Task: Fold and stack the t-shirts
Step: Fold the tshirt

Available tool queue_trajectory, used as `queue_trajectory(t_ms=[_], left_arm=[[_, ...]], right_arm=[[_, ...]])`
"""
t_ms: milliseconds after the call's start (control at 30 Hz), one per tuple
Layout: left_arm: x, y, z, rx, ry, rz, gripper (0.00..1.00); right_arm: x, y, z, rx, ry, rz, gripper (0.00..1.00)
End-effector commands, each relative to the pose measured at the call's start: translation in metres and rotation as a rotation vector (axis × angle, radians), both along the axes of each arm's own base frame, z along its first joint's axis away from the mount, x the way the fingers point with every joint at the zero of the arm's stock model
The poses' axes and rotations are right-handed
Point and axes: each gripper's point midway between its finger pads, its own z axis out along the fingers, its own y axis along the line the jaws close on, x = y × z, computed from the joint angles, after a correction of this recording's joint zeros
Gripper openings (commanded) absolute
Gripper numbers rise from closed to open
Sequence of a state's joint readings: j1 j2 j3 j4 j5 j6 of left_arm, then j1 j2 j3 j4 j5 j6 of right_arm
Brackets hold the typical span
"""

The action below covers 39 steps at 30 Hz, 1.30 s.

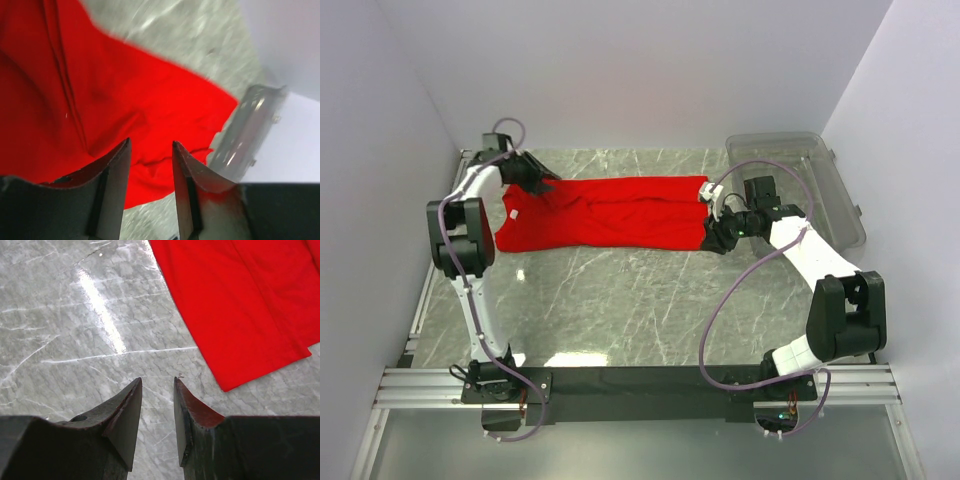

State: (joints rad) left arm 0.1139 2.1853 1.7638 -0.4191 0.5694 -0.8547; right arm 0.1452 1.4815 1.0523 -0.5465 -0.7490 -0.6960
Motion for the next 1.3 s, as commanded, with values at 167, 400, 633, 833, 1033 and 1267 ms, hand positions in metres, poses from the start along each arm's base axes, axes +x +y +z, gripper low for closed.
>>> queue_trajectory(t_ms=[167, 400, 633, 833, 1033, 1267], left_arm=[[-0.007, -0.010, -0.008, 0.098, 0.066, 0.065, 0.44], [-0.016, -0.006, -0.020, 0.161, 0.155, 0.096, 0.44], [-0.025, -0.015, -0.032, 0.143, 0.203, 0.070, 0.44], [-0.025, -0.017, -0.043, 0.138, 0.227, 0.071, 0.44], [-0.023, -0.018, -0.047, 0.145, 0.237, 0.073, 0.42], [-0.024, -0.018, -0.050, 0.149, 0.253, 0.079, 0.39]], right_arm=[[0.000, 0.001, 0.003, 0.019, -0.005, 0.002, 0.39], [0.000, 0.000, 0.002, 0.016, -0.010, 0.000, 0.39], [0.002, 0.001, 0.003, 0.021, -0.009, 0.001, 0.39], [0.001, 0.001, 0.001, 0.018, -0.007, 0.002, 0.39], [0.001, 0.000, 0.001, 0.014, -0.012, -0.001, 0.39], [0.002, 0.000, 0.002, 0.014, -0.013, 0.000, 0.39]])
